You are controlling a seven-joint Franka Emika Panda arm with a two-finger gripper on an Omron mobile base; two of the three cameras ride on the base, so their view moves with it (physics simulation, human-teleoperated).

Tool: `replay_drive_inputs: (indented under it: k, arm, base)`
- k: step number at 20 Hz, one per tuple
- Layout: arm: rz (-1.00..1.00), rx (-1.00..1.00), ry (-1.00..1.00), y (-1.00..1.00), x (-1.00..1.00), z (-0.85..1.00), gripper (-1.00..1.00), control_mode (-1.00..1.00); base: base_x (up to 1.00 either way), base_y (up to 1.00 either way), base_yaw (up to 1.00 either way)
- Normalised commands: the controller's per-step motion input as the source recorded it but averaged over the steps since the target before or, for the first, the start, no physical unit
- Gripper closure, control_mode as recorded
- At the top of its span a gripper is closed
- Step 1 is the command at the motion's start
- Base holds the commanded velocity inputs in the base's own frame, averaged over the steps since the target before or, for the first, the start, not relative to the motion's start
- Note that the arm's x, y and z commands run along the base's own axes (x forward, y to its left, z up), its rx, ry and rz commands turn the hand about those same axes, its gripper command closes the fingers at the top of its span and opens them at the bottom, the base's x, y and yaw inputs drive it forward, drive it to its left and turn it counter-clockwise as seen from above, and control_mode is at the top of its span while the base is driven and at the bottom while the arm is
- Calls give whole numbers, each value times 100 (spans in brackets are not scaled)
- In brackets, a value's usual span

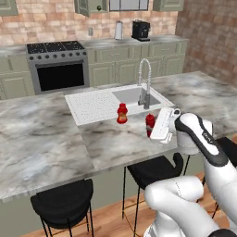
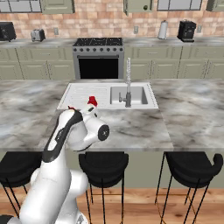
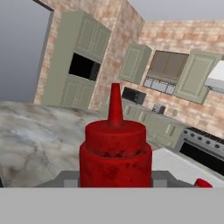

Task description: The dining table condiment station is running low on ketchup. Refill the condiment station by opening the cabinet and taking the ketchup from the cabinet and placing it on the dining table.

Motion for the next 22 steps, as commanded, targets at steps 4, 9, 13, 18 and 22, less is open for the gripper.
replay_drive_inputs:
  k: [4,9,13,18,22]
  arm:
    - [4,0,5,6,49,-35,100,-100]
    - [9,0,4,0,38,-34,100,-100]
    - [14,2,2,-10,18,-31,100,-100]
    - [14,8,0,-8,13,-32,100,-100]
    - [10,16,5,-5,32,-8,100,-100]
  base:
    - [0,0,0]
    - [0,0,0]
    - [0,0,0]
    - [0,0,0]
    - [0,0,0]
